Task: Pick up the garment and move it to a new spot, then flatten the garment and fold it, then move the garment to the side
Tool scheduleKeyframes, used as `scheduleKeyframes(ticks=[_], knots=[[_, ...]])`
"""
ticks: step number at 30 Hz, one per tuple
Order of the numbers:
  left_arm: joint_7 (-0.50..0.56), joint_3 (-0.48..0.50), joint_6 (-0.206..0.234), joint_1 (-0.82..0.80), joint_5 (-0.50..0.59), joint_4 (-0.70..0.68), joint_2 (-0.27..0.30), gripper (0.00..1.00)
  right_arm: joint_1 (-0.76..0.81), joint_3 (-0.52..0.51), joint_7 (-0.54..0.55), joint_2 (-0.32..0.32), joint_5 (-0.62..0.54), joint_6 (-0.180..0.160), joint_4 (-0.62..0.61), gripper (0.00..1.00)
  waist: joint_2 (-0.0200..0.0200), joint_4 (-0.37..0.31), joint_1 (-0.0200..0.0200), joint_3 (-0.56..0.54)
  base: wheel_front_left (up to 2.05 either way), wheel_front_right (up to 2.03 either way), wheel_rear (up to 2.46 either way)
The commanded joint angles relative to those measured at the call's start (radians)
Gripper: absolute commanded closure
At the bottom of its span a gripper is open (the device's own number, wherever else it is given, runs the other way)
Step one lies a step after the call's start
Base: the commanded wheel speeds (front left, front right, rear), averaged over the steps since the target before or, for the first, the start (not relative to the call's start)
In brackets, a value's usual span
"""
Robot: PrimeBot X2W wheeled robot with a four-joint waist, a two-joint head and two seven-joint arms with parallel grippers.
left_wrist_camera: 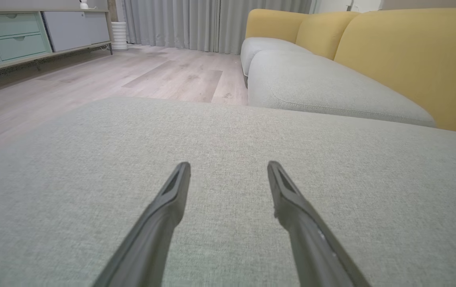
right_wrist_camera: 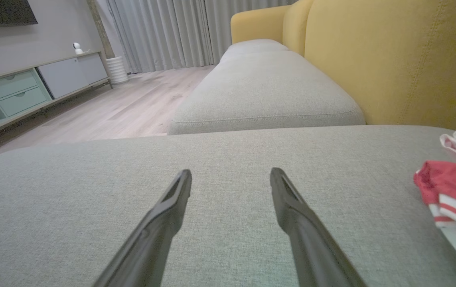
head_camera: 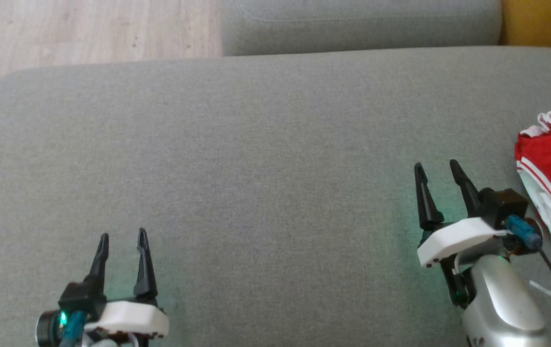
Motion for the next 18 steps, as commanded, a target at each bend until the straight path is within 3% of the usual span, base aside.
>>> scheduleKeyframes(ticks=[1, 16, 17, 18], knots=[[-0.010, 0.039, -0.005, -0.009, -0.002, -0.032, 0.005, 0.00, -0.005, 0.025, -0.011, 0.005, 0.008, -0.001, -0.023, 0.00, 0.0000, 0.007, 0.0001, -0.014, 0.00, 0.00, 0.00], [-0.010, 0.051, -0.033, 0.033, -0.025, -0.023, 0.005, 0.00, 0.044, 0.040, -0.011, 0.005, 0.014, -0.001, 0.001, 0.00, 0.0000, -0.003, 0.0001, -0.077, 0.00, 0.00, 0.00], [0.000, 0.017, -0.031, 0.052, -0.020, 0.008, 0.000, 1.00, 0.064, 0.014, 0.000, 0.000, 0.008, 0.000, 0.029, 1.00, 0.0000, -0.003, 0.0001, -0.078, 0.00, 0.00, 0.00], [0.001, 0.017, -0.031, 0.051, -0.022, 0.013, 0.000, 1.00, 0.064, 0.012, 0.001, 0.000, 0.009, 0.000, 0.034, 1.00, 0.0000, -0.004, 0.0001, -0.079, 0.00, 0.00, 0.00]])
